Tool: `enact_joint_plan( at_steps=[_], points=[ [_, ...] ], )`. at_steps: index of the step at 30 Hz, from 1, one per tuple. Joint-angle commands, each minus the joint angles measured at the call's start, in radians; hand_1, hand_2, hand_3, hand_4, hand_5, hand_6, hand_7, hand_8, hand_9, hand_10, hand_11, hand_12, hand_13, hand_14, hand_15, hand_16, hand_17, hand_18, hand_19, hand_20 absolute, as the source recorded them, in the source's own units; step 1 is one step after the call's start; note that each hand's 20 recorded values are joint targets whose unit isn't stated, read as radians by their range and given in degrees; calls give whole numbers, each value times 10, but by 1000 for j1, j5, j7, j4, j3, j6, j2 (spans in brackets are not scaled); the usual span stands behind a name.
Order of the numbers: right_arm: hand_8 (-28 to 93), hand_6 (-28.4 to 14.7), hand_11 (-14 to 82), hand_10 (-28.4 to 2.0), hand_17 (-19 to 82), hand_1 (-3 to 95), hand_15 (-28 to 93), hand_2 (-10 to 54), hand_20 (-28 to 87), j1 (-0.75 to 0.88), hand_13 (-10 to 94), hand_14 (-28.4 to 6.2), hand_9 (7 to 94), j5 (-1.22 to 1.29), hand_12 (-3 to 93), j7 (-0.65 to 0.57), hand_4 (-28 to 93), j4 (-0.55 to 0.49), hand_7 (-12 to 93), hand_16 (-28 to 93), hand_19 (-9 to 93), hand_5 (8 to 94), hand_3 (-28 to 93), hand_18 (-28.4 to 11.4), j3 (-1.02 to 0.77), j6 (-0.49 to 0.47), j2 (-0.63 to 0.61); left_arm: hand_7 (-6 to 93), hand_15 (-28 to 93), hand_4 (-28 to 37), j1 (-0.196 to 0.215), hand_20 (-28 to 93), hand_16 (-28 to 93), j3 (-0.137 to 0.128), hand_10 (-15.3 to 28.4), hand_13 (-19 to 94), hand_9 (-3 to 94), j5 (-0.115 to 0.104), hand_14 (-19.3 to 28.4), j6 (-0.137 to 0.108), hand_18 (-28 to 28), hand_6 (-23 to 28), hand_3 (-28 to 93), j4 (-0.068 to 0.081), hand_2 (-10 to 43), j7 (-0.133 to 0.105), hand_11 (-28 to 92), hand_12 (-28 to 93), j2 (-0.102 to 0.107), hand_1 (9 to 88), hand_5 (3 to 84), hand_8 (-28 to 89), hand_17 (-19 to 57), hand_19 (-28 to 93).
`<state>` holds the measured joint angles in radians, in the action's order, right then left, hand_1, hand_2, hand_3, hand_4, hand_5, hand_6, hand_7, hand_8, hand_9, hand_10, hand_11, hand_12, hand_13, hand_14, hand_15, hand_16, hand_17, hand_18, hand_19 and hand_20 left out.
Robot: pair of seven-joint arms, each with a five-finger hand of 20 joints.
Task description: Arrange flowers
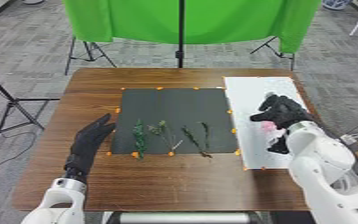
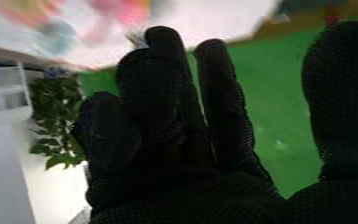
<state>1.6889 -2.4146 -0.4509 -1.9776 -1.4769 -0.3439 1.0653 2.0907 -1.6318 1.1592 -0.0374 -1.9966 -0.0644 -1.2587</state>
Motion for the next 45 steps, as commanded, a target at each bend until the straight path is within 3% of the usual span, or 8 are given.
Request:
enact_joint_plan(
  at_steps=[1, 19, 31, 37, 38, 39, 40, 45],
  points=[
    [-64, -14, 156, -185, 530, 335, 651, -95, 564, 64, 741, -100, 617, -100, 249, -7, -148, 20, 128, 337, 932, 553, 604, -163, -2, 12, -4, 37, 80, -259, 11, 159, 4, -1, 127, 298, 419, -3, 126, 5, 98, 48, 662, -3, -13, 4, 126, 113, -6, 214, 387, -57, 47, 12],
    [-66, -10, 198, -177, 540, 346, 680, -95, 567, 121, 745, -94, 631, -143, 263, 3, -145, -13, 135, 337, 932, 553, 636, -159, -26, 210, -20, 33, 78, -257, 9, 159, 3, 2, 127, 296, 418, -3, 127, 17, 98, 48, 661, -1, -13, 12, 121, 114, -5, 215, 387, -55, 46, 12],
    [-67, -10, 197, -178, 541, 354, 681, -95, 569, 132, 745, -95, 631, -144, 260, -12, -147, 44, 127, 338, 932, 546, 637, -157, -15, 84, -8, 32, 78, -256, 8, 158, 3, 0, 128, 296, 417, -2, 127, 23, 98, 48, 659, -1, -12, 11, 119, 115, -8, 216, 386, -55, 46, 12],
    [-80, 9, 231, -145, 596, 489, 685, -95, 608, 155, 810, -53, 721, -146, 294, 33, -206, 113, 169, 337, 932, 630, 622, -133, 16, 242, -5, 32, 78, -255, 10, 158, 3, -4, 128, 295, 418, -2, 127, 24, 98, 47, 659, -3, -12, 4, 118, 115, -9, 216, 386, -55, 46, 12],
    [-50, 8, 198, -131, 611, 547, 682, -95, 614, 157, 826, -45, 762, -143, 351, 37, -191, 122, 179, 337, 932, 655, 552, -127, 23, 277, -7, 31, 78, -255, 12, 158, 3, -6, 128, 295, 418, -3, 126, 22, 98, 47, 659, -5, -12, 3, 118, 115, -8, 216, 386, -55, 46, 12],
    [30, 3, 154, -119, 624, 732, 677, -95, 617, 157, 843, -38, 810, -143, 407, 41, 74, 126, 179, 338, 932, 693, 126, -121, 22, 287, -7, 31, 78, -255, 13, 158, 3, -7, 128, 295, 418, -3, 126, 18, 98, 48, 659, -5, -12, 0, 117, 115, -7, 216, 386, -54, 46, 12],
    [92, -3, 127, -108, 639, 858, 670, -95, 616, 155, 860, -30, 853, -135, 441, 43, 250, 132, 185, 338, 932, 729, -142, -116, 27, 318, -11, 32, 78, -255, 14, 158, 3, -6, 127, 295, 418, -4, 127, 11, 98, 48, 659, -6, -12, -4, 118, 115, -6, 216, 386, -54, 46, 12],
    [153, -17, 125, -95, 676, 946, 641, -95, 596, 115, 901, -18, 921, -120, 459, 49, 425, 87, 201, 336, 932, 807, -281, -101, 18, 375, -41, 32, 79, -255, 20, 159, 3, -17, 127, 298, 423, -17, 128, -27, 99, 47, 660, -14, -13, -43, 121, 117, 0, 218, 387, -54, 47, 13]
  ],
)
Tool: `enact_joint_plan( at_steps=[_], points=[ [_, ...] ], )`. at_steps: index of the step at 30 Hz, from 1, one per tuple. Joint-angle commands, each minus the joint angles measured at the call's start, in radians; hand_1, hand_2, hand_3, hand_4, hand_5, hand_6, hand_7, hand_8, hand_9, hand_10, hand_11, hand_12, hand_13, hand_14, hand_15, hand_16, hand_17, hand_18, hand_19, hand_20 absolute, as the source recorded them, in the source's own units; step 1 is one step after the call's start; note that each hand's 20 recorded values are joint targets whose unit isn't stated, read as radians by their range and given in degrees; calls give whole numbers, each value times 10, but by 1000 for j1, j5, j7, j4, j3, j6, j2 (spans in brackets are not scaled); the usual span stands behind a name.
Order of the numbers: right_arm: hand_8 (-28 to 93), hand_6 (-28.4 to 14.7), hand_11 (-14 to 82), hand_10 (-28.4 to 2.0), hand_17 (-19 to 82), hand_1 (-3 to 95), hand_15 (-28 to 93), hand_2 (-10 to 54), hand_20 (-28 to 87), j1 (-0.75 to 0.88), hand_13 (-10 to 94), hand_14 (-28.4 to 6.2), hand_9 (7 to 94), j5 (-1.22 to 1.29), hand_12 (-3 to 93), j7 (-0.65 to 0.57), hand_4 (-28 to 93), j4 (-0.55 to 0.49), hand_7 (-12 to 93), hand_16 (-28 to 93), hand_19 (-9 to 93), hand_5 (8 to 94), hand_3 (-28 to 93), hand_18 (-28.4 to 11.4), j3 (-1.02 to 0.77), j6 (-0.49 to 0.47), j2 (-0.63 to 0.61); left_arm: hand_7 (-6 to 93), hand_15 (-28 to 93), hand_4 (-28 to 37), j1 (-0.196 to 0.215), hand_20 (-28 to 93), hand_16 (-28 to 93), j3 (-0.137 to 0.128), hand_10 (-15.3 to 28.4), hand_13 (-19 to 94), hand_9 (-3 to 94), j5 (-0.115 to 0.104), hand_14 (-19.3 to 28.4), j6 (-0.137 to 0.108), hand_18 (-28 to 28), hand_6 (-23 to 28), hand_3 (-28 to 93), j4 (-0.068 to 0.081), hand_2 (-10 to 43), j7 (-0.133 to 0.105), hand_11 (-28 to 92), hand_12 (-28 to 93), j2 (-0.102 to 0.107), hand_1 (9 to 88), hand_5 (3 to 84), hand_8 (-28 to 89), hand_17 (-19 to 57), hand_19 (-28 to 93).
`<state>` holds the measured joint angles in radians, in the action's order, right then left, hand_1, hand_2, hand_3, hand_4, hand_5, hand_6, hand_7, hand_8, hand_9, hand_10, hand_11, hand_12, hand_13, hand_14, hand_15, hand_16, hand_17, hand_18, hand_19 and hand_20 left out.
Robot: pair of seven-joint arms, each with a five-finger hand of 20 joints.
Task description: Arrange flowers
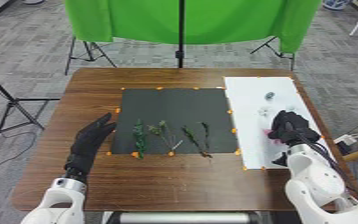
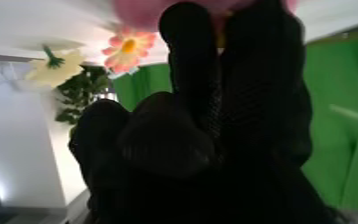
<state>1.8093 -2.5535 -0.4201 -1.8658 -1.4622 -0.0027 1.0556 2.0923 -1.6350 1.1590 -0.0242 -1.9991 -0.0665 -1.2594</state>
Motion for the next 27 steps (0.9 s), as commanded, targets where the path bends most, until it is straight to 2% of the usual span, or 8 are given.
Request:
enact_joint_plan(
  at_steps=[1, 2, 6, 9, 11, 18, 24, 27],
  points=[
    [155, -18, 124, -95, 677, 946, 637, -95, 594, -27, 904, -17, 925, 29, 458, 18, 432, -47, 201, 337, 932, 810, -280, -101, 6, 40, -43, 33, 80, -255, 21, 159, 3, -20, 127, 301, 425, -21, 128, -50, 100, 48, 661, -14, -13, -53, 122, 117, 2, 219, 389, -54, 48, 13],
    [156, -19, 125, -95, 677, 946, 636, -95, 593, -55, 905, -16, 926, 40, 458, 23, 435, -68, 201, 338, 932, 811, -280, -101, 13, 48, -55, 33, 81, -255, 24, 159, 3, -29, 127, 303, 427, -24, 128, -62, 101, 48, 661, -16, -13, -64, 124, 118, 3, 219, 391, -54, 50, 14],
    [162, -20, 122, -96, 680, 946, 628, -95, 590, -219, 910, -14, 929, 127, 458, 57, 445, -136, 199, 343, 932, 814, -281, -100, 105, 46, -87, 34, 83, -257, 43, 163, 2, -57, 127, 309, 431, -57, 128, -146, 100, 49, 660, -28, -12, -121, 125, 116, 11, 219, 396, -55, 59, 17],
    [165, -20, 122, -97, 683, 946, 626, -95, 589, -379, 911, -13, 930, 206, 460, 95, 446, -135, 199, 346, 932, 814, -282, -99, 242, 23, -59, 34, 81, -268, 60, 166, -1, -79, 127, 306, 431, -82, 125, -175, 97, 47, 661, -36, -1, -139, 122, 113, 4, 197, 398, -55, 64, 19],
    [167, -20, 121, -96, 684, 946, 624, -95, 590, -480, 912, -13, 930, 240, 461, 137, 444, -94, 198, 348, 932, 814, -282, -97, 348, 16, -13, 35, 81, -276, 72, 168, -4, -85, 126, 305, 429, -89, 122, -191, 96, 46, 657, -41, 22, -146, 117, 109, -2, 172, 400, -56, 66, 18],
    [170, -14, 124, -87, 687, 938, 618, -95, 587, -671, 918, -8, 934, 289, 461, 242, 437, 83, 202, 355, 932, 817, -282, -95, 622, -84, 200, 31, 81, -282, 82, 167, -10, -69, 128, 298, 427, -112, 115, -206, 92, 45, 609, -43, 108, -157, 106, 102, -6, 143, 405, -61, 65, 16],
    [162, 0, 149, -75, 692, 911, 612, -95, 586, -710, 929, -1, 937, 281, 452, 286, 442, 213, 213, 357, 932, 826, -283, -89, 724, -140, 355, 14, 80, -283, 71, 165, -10, -43, 122, 293, 419, -122, 111, -220, 89, 45, 573, -40, 174, -161, 88, 105, 1, 138, 392, -57, 63, 16],
    [161, 11, 172, -68, 697, 883, 617, -95, 585, -713, 935, 4, 937, 220, 443, 323, 457, 273, 219, 351, 932, 836, -283, -87, 748, -148, 412, -3, 79, -283, 71, 165, -9, -34, 114, 287, 412, -130, 108, -229, 88, 41, 564, -42, 186, -165, 74, 107, 8, 140, 378, -51, 63, 16]
  ],
)
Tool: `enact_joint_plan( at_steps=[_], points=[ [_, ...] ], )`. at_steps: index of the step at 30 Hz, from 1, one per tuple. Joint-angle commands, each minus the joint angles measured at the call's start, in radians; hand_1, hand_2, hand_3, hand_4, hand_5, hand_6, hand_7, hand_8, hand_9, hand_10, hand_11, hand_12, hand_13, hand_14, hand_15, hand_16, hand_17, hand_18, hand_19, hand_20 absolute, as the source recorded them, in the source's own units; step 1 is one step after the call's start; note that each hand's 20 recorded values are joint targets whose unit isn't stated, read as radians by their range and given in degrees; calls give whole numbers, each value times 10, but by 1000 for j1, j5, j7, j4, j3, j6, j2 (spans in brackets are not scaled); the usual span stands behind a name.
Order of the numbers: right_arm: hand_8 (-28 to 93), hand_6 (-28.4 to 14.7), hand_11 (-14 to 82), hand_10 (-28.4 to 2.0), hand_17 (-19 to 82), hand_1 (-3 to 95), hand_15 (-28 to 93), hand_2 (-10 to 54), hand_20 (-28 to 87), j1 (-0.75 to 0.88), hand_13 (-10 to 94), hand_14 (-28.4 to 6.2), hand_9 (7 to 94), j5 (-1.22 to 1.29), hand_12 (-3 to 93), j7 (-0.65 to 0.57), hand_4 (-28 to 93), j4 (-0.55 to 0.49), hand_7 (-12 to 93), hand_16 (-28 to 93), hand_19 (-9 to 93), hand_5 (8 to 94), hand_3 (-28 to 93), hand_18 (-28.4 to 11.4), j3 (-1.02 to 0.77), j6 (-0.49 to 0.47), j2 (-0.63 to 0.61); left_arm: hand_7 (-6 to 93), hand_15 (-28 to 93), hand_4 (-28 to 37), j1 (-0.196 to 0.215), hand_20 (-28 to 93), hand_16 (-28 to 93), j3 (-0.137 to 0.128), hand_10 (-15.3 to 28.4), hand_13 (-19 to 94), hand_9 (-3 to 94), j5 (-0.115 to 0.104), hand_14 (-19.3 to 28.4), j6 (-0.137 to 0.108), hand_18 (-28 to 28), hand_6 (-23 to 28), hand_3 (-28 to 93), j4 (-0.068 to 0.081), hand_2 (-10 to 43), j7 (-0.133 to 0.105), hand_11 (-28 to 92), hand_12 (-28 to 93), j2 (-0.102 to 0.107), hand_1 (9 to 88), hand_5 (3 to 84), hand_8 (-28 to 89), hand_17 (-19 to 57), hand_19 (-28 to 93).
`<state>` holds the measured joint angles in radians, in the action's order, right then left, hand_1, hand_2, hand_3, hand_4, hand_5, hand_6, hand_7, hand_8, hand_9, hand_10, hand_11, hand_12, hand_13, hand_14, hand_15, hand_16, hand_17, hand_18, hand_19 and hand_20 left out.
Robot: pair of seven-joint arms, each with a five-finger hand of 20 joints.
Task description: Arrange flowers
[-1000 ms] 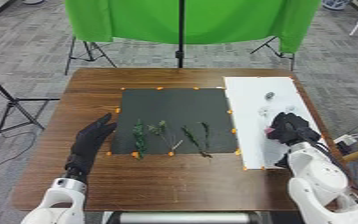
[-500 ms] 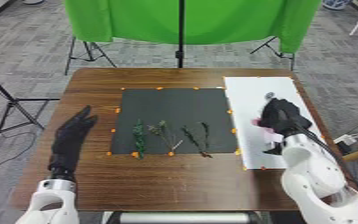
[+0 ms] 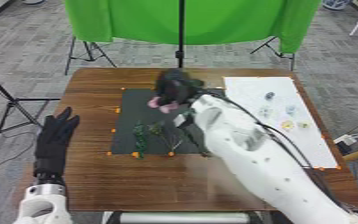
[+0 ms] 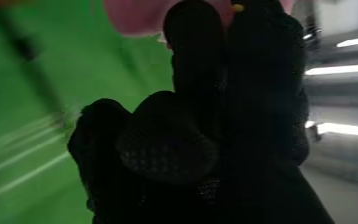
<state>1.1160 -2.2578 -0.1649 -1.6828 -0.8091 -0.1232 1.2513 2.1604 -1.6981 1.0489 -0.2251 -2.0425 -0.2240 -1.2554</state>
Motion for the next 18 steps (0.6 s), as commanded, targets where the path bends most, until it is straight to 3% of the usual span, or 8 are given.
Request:
enact_joint_plan(
  at_steps=[1, 7, 12, 18],
  points=[
    [162, 12, 175, -67, 698, 879, 619, -95, 585, -21, 936, 4, 937, -96, 441, 82, 461, 113, 219, 349, 932, 837, -283, -87, 99, -21, 232, -7, 78, -283, 2, 165, -9, 31, 110, 286, 407, -20, 107, -30, 88, 38, 565, 2, 189, -8, 72, 108, 6, 136, 370, -49, 63, 16],
    [180, 16, 192, -71, 700, 835, 631, -95, 583, -10, 937, 3, 937, -205, 431, 122, 559, 185, 199, 326, 932, 857, -283, -86, 92, -43, 287, -20, 77, -283, -8, 165, -5, 47, 88, 273, 363, -26, 96, -25, 85, 26, 582, 6, 192, -10, 61, 119, 20, 118, 319, -36, 61, 16],
    [174, 9, 122, -89, 690, 829, 616, -95, 591, 7, 935, -8, 936, -269, 462, 134, 619, 211, 175, 353, 932, 826, -283, -91, 81, -76, 296, -31, 73, -283, -16, 166, 1, 57, 74, 262, 327, -26, 88, -15, 85, 22, 588, 10, 186, -6, 50, 131, 18, 113, 282, -26, 60, 16],
    [124, 1, 101, -103, 673, 865, 633, -95, 601, 24, 902, -20, 901, -328, 470, 139, 524, 236, 185, 358, 932, 756, -283, -100, 69, -93, 293, -31, 67, -283, -15, 166, 7, 58, 71, 244, 289, -30, 83, -16, 86, 25, 597, 11, 151, -5, 35, 144, 17, 113, 283, -21, 57, 15]
  ],
)
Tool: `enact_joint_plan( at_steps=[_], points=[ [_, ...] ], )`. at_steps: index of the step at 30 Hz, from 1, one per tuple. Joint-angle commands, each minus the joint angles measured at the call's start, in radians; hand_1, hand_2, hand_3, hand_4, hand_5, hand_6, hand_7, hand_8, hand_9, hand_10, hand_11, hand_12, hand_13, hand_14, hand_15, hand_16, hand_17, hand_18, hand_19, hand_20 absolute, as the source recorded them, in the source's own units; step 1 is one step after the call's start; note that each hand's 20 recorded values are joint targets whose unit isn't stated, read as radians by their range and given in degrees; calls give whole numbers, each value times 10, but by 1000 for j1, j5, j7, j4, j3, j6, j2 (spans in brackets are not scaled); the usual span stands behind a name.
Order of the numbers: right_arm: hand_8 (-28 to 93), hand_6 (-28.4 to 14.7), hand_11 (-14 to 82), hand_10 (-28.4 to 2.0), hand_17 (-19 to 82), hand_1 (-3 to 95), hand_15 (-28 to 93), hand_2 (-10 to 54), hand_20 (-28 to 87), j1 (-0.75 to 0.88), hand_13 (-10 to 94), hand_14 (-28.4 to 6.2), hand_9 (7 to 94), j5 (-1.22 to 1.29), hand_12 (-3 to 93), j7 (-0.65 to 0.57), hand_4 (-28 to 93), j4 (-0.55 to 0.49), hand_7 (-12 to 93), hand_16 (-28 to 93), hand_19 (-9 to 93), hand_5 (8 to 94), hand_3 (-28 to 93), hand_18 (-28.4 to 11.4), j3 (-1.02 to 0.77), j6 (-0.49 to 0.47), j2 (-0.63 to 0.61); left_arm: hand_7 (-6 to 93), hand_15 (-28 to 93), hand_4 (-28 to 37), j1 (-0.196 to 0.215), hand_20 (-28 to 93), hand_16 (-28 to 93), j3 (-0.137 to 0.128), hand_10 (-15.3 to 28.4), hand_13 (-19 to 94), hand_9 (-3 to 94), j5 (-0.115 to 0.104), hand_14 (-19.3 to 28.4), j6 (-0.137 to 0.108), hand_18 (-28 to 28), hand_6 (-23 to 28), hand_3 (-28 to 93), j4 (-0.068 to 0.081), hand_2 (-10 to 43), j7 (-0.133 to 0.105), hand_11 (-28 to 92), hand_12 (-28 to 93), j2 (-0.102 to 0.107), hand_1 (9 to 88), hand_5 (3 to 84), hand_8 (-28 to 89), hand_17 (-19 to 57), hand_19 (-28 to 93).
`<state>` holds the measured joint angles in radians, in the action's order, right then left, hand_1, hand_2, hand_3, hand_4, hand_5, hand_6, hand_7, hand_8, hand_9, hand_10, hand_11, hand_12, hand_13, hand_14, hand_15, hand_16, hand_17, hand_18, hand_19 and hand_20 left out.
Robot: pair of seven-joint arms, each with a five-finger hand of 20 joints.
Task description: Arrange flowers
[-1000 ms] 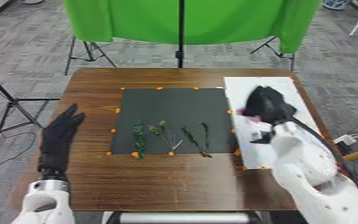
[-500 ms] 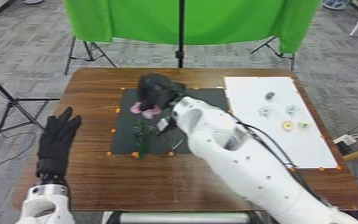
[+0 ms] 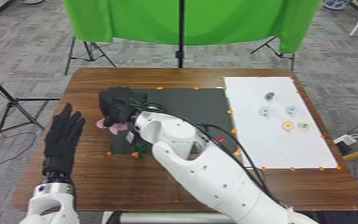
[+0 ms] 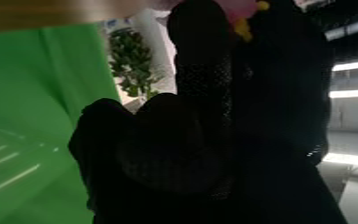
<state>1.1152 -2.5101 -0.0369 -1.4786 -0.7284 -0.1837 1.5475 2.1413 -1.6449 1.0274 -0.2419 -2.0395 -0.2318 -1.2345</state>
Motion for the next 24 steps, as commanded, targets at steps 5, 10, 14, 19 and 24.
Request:
enact_joint_plan(
  at_steps=[5, 10, 14, 19, 24],
  points=[
    [104, -1, 106, -105, 667, 878, 640, -95, 601, 23, 892, -24, 890, -150, 471, 29, 482, 59, 191, 354, 932, 734, -283, -102, -29, -9, 0, -26, 63, -283, -6, 166, 10, 7, 78, 240, 294, -9, 87, 6, 88, 33, 604, 13, 116, 6, 34, 150, -2, 112, 305, -23, 55, 15],
    [91, -3, 111, -106, 664, 882, 646, -95, 603, 14, 882, -24, 882, -171, 474, 23, 460, 59, 192, 352, 932, 714, -283, -103, -35, -19, -11, -21, 62, -283, -1, 165, 12, 3, 88, 246, 322, -10, 96, 9, 89, 39, 600, 12, 96, 4, 40, 152, -4, 114, 327, -28, 54, 14],
    [-65, 7, 135, -110, 661, 852, 648, -95, 602, 2, 882, -24, 867, -150, 458, 15, 459, 47, 196, 350, 932, 679, -283, -103, -36, -41, -19, -20, 62, -283, 2, 165, 12, 1, 90, 247, 328, -10, 97, 9, 91, 39, 602, 11, 91, 6, 42, 149, -5, 111, 328, -30, 53, 14],
    [-103, 8, 244, -116, 655, 663, 644, -95, 604, -11, 874, -22, 823, -92, 370, -13, 197, 29, 190, 351, 932, 647, 112, -98, -36, -57, -36, -10, 69, -283, 2, 165, 12, -1, 107, 273, 386, -7, 110, 13, 94, 45, 593, 9, 82, 6, 60, 147, -8, 121, 369, -34, 54, 14],
    [-98, 4, 311, -126, 652, 435, 644, -95, 600, -42, 872, -25, 803, 49, 271, -70, -221, -69, 195, 354, 932, 630, 665, -107, -37, -30, -115, -9, 73, -283, 8, 164, 10, -2, 113, 282, 403, -5, 114, 19, 95, 47, 594, 6, 77, 10, 65, 143, -19, 125, 372, -37, 55, 14]
  ],
)
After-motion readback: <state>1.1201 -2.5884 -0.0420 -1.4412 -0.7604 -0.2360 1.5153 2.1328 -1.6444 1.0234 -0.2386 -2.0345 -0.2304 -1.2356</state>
